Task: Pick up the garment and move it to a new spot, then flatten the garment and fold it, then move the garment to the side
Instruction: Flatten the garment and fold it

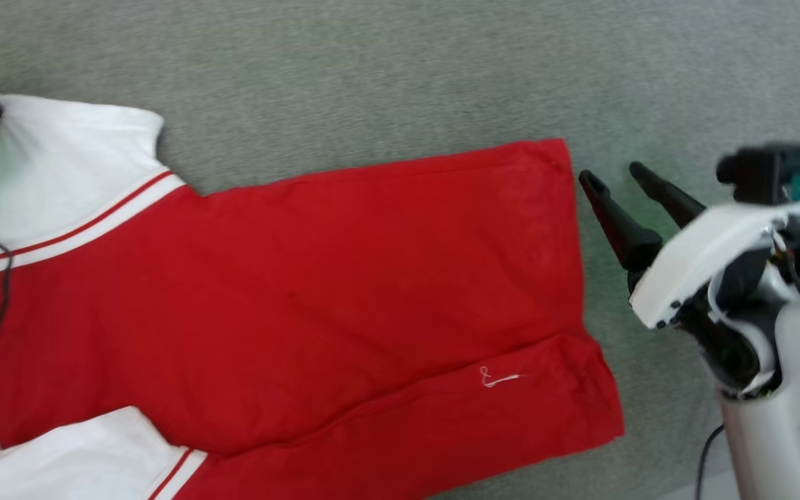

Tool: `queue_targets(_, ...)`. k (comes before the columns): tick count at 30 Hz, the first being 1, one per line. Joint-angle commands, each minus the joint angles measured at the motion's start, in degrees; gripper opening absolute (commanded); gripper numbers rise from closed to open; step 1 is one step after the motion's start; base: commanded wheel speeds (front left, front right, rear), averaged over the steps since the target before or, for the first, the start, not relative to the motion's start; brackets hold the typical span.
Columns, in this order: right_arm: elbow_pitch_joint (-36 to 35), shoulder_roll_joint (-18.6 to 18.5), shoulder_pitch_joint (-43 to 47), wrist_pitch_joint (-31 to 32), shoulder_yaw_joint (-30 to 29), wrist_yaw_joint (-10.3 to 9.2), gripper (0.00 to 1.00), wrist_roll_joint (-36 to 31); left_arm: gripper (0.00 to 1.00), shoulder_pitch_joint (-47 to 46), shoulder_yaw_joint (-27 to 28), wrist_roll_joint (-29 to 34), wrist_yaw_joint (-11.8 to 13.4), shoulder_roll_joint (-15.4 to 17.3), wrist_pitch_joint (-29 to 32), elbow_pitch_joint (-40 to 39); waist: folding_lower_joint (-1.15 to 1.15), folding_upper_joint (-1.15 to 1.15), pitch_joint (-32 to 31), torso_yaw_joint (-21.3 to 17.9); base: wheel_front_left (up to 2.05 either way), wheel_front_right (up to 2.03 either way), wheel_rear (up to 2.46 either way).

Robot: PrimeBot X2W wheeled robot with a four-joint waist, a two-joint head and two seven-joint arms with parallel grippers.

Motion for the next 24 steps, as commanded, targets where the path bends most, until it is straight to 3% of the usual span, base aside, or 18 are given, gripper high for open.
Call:
queue_targets(1,0.19,-0.58,-1.44,2.57,0.45,-0.05,1.0,0.65,0.0,0.65,-1.6,0.34,-0.8,-2.25,-0.19,0.44,0.0,0.0,-0.51,1.9,0.0,0.0,0.0)
queue_targets(11,2.79,-4.08,-10.71,26.22,-0.94,-0.05,1.0,0.32,0.0,-4.92,-2.8,3.27,-5.82,-6.15,-6.82,-2.28,0.0,0.0,-0.19,9.68,0.0,0.0,0.0)
queue_targets(18,9.85,-2.65,-11.49,34.87,-2.02,-0.05,1.0,-2.71,0.0,-5.95,-3.7,3.8,-8.08,-8.24,-9.4,-1.83,0.0,0.0,0.11,12.17,0.0,0.0,0.0)
queue_targets(19,10.62,-2.49,-11.35,35.53,-1.78,-0.05,0.49,-2.73,0.0,-5.92,-3.77,3.82,-8.28,-8.34,-9.59,-1.63,0.0,0.0,0.1,12.31,0.0,0.0,0.0)
queue_targets(21,11.65,-1.89,-11.29,36.46,-1.65,-0.04,0.0,-2.11,0.0,-6.04,-3.84,3.69,-8.67,-8.54,-9.87,-1.16,0.0,0.0,0.01,12.48,0.0,0.0,0.0)
queue_targets(24,11.99,-2.1,-11.7,36.84,-1.18,-0.03,0.0,-1.57,0.0,-5.82,-4.08,3.56,-9.12,-8.99,-10.39,-0.38,0.0,0.0,-0.28,12.77,0.0,0.0,0.0)
